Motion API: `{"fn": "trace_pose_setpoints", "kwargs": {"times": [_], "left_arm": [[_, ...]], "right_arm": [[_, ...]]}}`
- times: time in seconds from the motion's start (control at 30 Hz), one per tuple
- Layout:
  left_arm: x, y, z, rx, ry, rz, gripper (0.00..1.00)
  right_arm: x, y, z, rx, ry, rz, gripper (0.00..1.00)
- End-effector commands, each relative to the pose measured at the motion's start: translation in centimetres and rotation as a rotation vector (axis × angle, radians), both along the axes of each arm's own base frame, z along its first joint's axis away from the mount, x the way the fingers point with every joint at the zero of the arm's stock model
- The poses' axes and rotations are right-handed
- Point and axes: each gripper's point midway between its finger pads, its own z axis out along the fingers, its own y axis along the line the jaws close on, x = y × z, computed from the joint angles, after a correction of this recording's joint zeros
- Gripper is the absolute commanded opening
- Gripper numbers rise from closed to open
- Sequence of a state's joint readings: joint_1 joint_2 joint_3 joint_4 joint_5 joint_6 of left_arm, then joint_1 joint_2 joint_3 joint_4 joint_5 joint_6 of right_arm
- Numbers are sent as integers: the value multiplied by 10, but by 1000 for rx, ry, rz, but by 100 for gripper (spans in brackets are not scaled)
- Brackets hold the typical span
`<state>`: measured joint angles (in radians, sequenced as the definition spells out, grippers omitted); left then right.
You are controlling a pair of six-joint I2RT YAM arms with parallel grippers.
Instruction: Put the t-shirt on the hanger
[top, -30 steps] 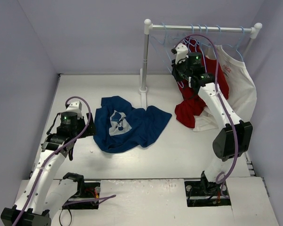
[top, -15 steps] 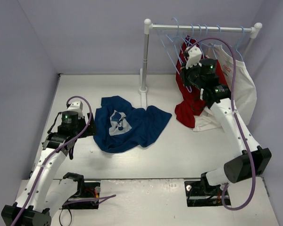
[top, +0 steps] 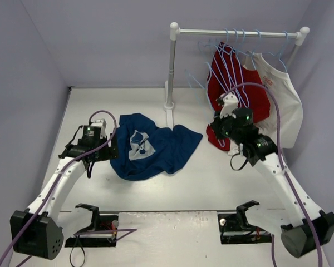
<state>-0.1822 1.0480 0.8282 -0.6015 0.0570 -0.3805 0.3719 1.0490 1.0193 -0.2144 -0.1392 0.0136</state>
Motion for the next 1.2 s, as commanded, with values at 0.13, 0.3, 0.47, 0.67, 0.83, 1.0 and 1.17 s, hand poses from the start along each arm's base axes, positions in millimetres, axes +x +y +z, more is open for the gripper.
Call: {"fn": "trace_pose_setpoints", "kwargs": {"times": [0.13, 0.3, 0.47, 0.67, 0.83, 1.0, 1.17], "left_arm": [[37, -14, -18, 13, 95, 53, 77], [52, -23, -51, 51, 182, 99, 65], [72, -28, -73, 104, 222, 89, 44], [114, -27, -78, 155, 185, 66, 2], [155, -33, -80, 172, 164, 1, 0], [180, -35, -56, 167, 128, -45, 15], [150, -10, -2, 246, 67, -71, 57]], "right_arm": [[-39, 46, 10, 129, -37, 45, 0], [-55, 63, -6, 117, -12, 81, 0], [-68, 73, -20, 97, 10, 128, 0], [-71, 73, -31, 76, 17, 139, 0], [-73, 71, -33, 67, 10, 148, 0], [-76, 73, -39, 53, 22, 176, 0], [-83, 81, -42, 54, 35, 239, 0]]}}
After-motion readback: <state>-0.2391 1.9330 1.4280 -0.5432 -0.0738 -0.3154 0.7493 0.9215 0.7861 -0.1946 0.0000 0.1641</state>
